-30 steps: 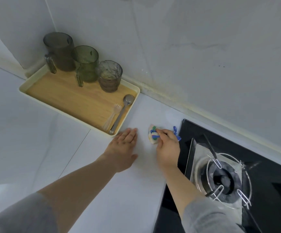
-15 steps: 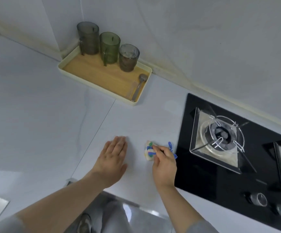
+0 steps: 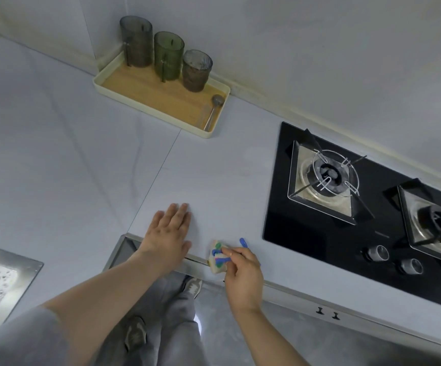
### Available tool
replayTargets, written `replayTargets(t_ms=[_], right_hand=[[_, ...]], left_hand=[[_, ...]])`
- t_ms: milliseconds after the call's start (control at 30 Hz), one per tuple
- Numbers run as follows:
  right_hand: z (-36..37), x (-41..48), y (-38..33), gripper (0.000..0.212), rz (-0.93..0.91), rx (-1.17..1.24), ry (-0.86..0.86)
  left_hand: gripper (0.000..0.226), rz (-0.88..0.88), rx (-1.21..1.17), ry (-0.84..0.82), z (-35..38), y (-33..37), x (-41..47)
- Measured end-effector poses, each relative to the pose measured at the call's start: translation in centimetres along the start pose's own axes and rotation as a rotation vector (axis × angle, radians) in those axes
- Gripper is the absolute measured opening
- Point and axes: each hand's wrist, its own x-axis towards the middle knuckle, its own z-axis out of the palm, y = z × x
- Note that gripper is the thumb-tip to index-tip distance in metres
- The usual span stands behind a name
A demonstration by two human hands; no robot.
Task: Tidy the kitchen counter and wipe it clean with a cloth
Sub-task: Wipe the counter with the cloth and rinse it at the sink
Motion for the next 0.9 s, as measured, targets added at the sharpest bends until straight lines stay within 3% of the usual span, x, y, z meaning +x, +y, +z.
replayTargets(t_ms=[200, 467, 900], right_hand=[[-3.1, 4.2, -0.6, 0.036, -0.004, 0.050, 0.098], [-7.1, 19.4, 0.3, 0.033, -0.096, -0.044, 0.121], [-6.0, 45.5, 3.5, 0.027, -0.134, -0.350, -0.038]], left_hand=[[0.061, 0.045, -0.018, 0.045, -2.2, 0.9, 1.5], [0.063, 0.096, -0.088, 0.134, -5.7, 2.7, 8.4], [0.064, 0.087, -0.067, 0.210, -9.0, 5.0, 24.6]])
